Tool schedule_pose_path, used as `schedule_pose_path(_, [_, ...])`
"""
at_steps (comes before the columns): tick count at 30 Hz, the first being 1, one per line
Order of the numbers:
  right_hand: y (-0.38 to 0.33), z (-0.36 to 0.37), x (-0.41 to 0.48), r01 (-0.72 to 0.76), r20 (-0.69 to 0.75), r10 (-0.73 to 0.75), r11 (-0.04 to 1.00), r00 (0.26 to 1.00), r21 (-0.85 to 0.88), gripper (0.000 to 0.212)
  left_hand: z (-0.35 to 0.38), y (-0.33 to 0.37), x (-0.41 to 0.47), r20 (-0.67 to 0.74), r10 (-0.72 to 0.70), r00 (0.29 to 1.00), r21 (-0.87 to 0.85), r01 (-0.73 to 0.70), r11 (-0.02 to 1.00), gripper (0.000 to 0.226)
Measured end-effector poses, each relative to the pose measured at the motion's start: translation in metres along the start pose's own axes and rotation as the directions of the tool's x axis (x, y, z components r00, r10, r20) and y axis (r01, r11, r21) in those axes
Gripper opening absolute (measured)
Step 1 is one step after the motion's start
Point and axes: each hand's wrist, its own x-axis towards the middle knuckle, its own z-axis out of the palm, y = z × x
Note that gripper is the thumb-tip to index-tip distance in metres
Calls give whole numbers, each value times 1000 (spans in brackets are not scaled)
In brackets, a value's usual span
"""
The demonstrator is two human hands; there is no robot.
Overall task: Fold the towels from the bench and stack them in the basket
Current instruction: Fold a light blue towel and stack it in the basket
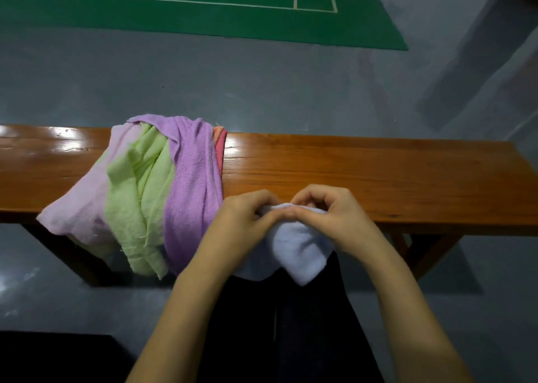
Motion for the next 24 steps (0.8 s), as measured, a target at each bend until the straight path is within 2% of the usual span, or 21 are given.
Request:
schedule_pose_path(2, [3, -9, -4, -56, -35, 57, 998, 998, 27, 6, -13, -4, -1, -95, 19, 995, 83, -11, 996, 18])
schedule_pose_path(5, [2, -14, -5, -102, -15, 102, 994, 995, 43, 8, -26, -7, -2, -207, -19, 978, 79, 36, 996, 19])
schedule_pose_path(8, [1, -8, -3, -146, 86, 150, 988, 985, -44, 17, -30, -11, -4, -304, -73, 950, 105, 109, 988, 14])
schedule_pose_path(11, [5, -14, -4, -122, 96, 133, 986, 986, -111, 29, -39, -23, -5, -400, -134, 907, 134, 202, 970, 12])
schedule_pose_path(13, [5, -18, -4, -66, 82, 72, 995, 994, -80, 26, -44, -26, -5, -355, -166, 920, 97, 213, 972, 7])
schedule_pose_path(17, [-12, -1, 2, 5, 111, -3, 1000, 994, -14, 16, -24, 1, -6, -76, -86, 993, -110, 77, 991, 35])
schedule_pose_path(19, [-20, 7, 4, 8, 122, -4, 1000, 992, -30, 11, -9, 14, -6, 52, -59, 997, -176, 67, 982, 34])
schedule_pose_path(21, [-21, 6, 3, -27, 114, 34, 997, 993, -68, 7, -1, 16, -5, 109, -89, 990, -136, 103, 985, 23])
schedule_pose_path(22, [-20, 3, 2, -38, 114, 48, 995, 992, -91, 7, -2, 14, -4, 111, -108, 988, -92, 118, 989, 16])
schedule_pose_path(24, [-16, -3, -2, -45, 122, 60, 992, 991, -119, 6, -8, 8, -4, 70, -124, 990, -29, 126, 992, 16])
